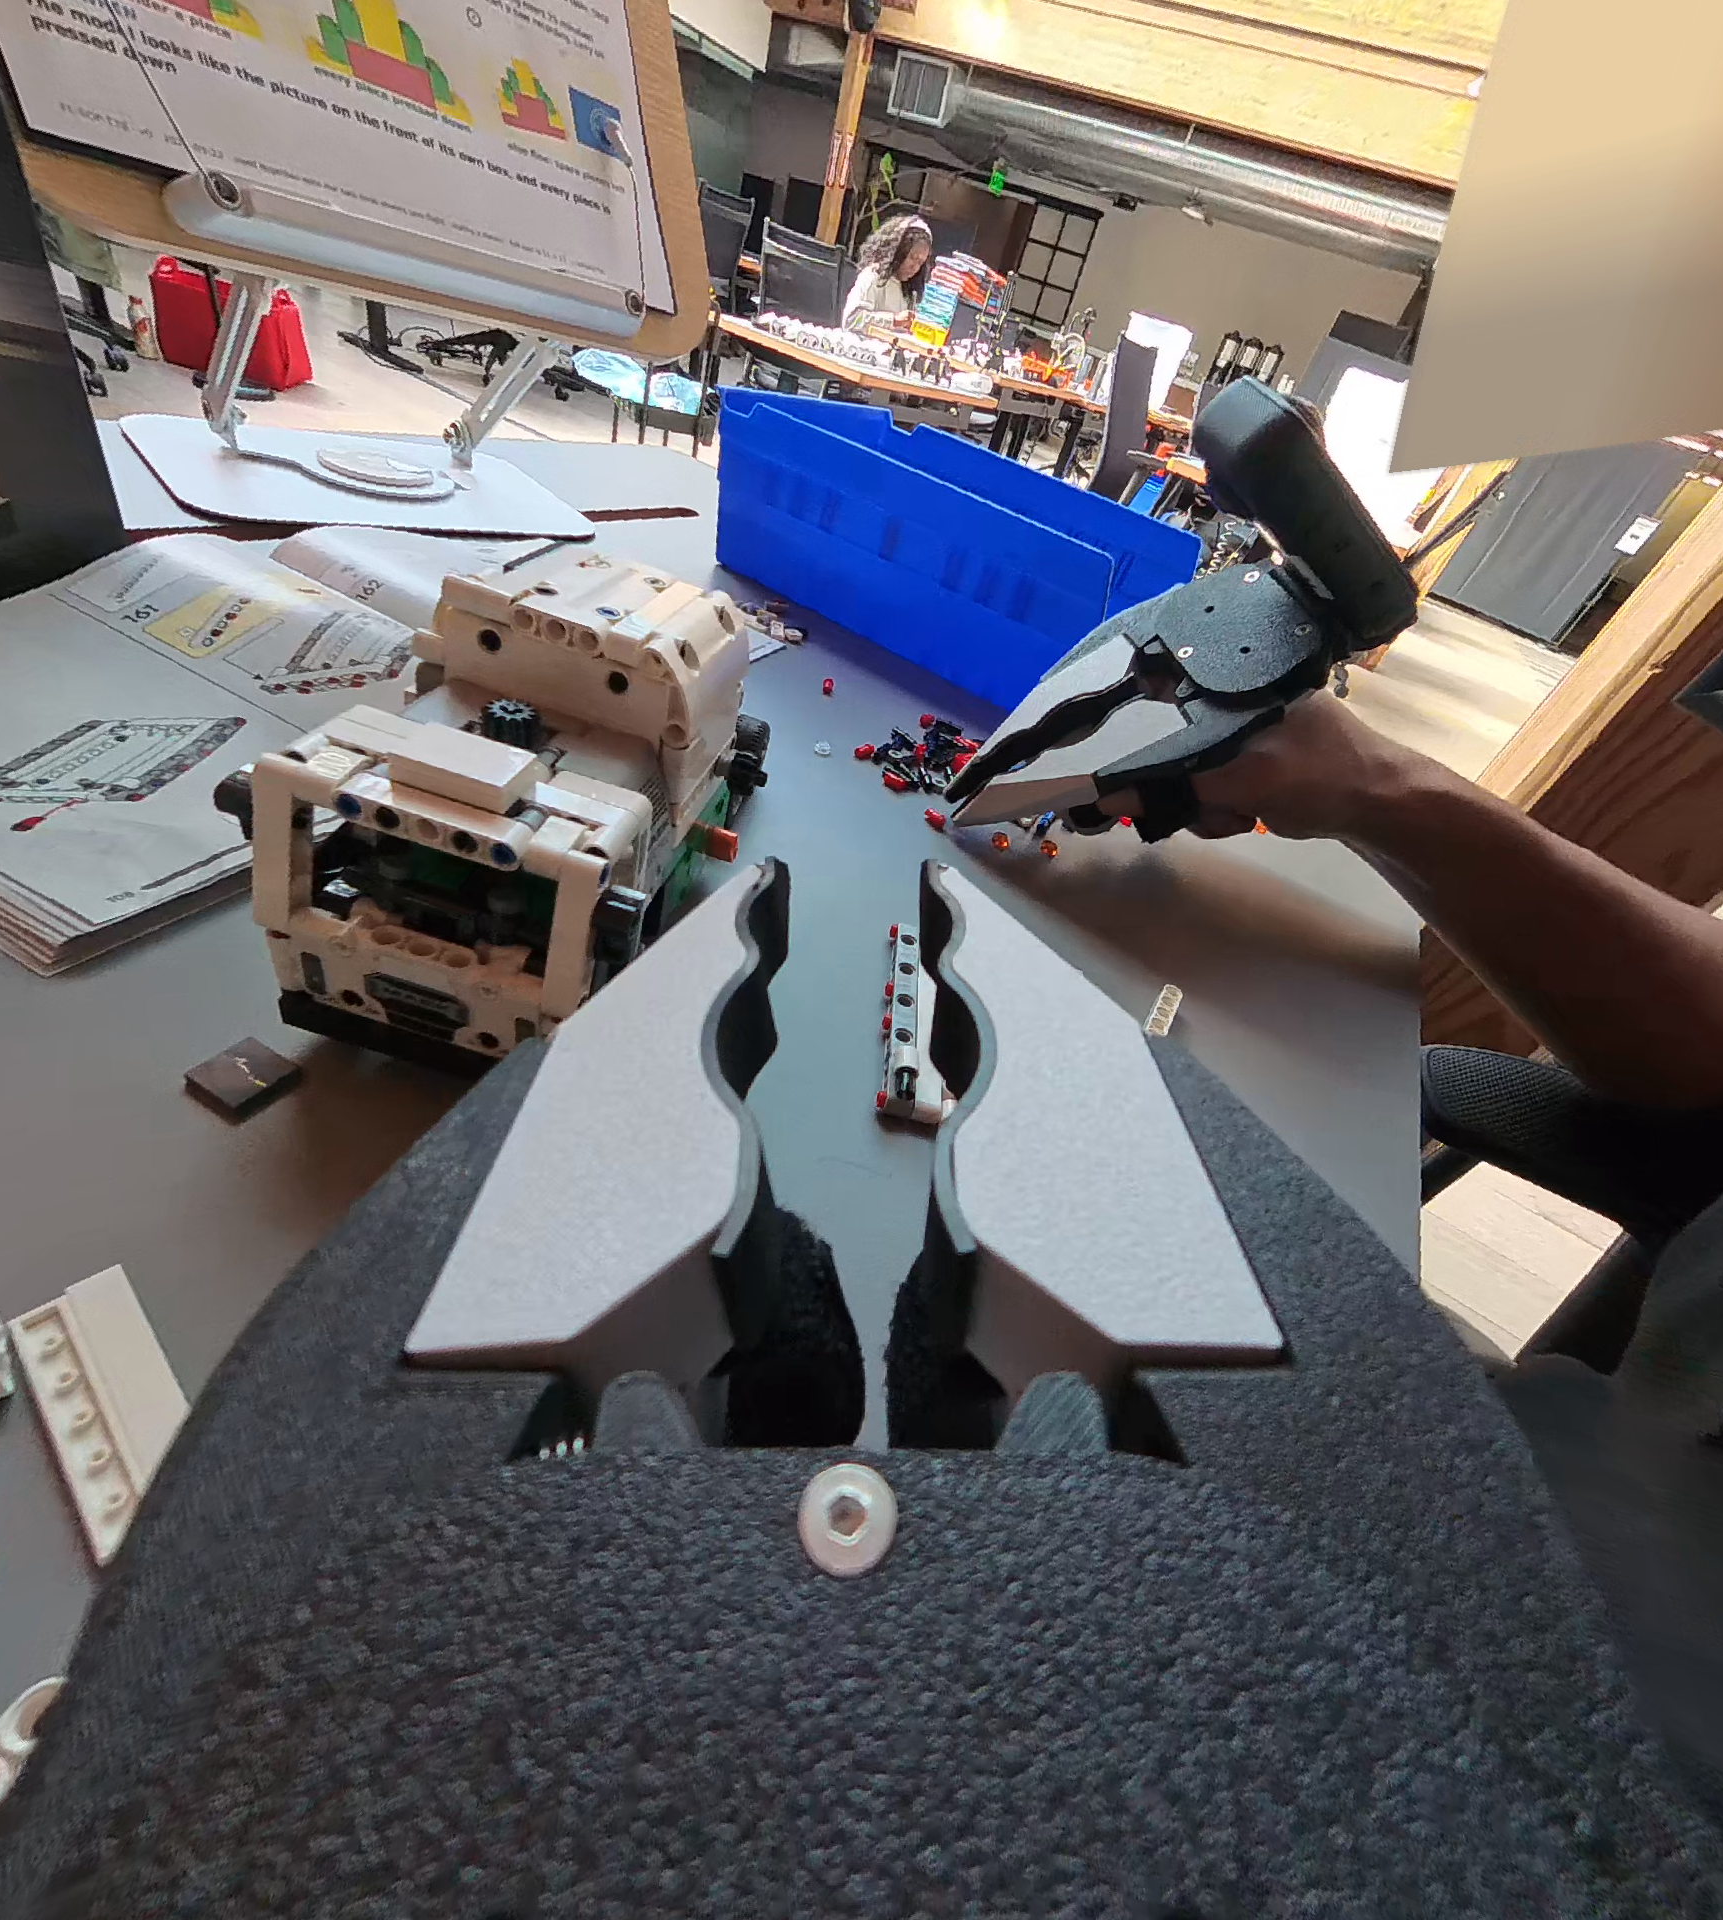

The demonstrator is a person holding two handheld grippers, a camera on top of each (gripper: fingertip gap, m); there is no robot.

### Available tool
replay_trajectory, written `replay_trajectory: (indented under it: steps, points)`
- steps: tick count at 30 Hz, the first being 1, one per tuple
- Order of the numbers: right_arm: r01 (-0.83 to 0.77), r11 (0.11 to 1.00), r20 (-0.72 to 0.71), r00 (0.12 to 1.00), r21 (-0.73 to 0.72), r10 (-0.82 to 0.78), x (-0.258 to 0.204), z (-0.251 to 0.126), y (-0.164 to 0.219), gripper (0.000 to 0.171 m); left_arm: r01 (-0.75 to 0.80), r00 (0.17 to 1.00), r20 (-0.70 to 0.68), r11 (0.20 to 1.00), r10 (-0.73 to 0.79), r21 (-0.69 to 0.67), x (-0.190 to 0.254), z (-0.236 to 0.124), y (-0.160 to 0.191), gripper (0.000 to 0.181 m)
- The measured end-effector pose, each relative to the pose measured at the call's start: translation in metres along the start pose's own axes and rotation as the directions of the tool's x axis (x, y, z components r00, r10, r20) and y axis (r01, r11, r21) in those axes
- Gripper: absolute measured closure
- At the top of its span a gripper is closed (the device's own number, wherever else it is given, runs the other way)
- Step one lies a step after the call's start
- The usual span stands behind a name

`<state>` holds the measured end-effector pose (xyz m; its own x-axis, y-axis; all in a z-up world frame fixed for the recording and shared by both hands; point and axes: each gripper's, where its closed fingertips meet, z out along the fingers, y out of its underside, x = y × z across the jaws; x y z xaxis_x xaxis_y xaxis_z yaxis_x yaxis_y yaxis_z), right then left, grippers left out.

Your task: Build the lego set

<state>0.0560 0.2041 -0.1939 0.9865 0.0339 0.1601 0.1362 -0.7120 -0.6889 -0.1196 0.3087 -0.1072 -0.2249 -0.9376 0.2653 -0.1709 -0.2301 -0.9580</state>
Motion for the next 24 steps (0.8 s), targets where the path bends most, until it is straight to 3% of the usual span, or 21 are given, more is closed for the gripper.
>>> replay_trajectory:
  steps: [1,11,20,24]
  points:
    - [0.006,1.000,-0.003,1.000,-0.001,-0.006,-0.001,-0.001,0.000,0.159,-0.006,1.000,0.001,1.000,0.006,0.001,0.001,0.000,0.000,0.159]
    - [-0.055,0.997,0.035,0.998,0.051,0.053,-0.010,-0.008,-0.009,0.158,-0.033,0.999,0.007,0.999,0.034,-0.018,0.003,0.002,0.003,0.159]
    - [-0.032,0.999,0.042,0.999,-0.006,0.032,-0.005,0.021,-0.018,0.153,-0.046,0.999,0.010,0.999,0.046,-0.014,0.004,0.001,0.002,0.159]
    - [-0.035,0.999,0.090,0.995,-0.019,0.036,-0.009,0.025,-0.020,0.167,-0.048,0.999,0.009,0.999,0.048,0.000,0.004,0.000,0.001,0.159]
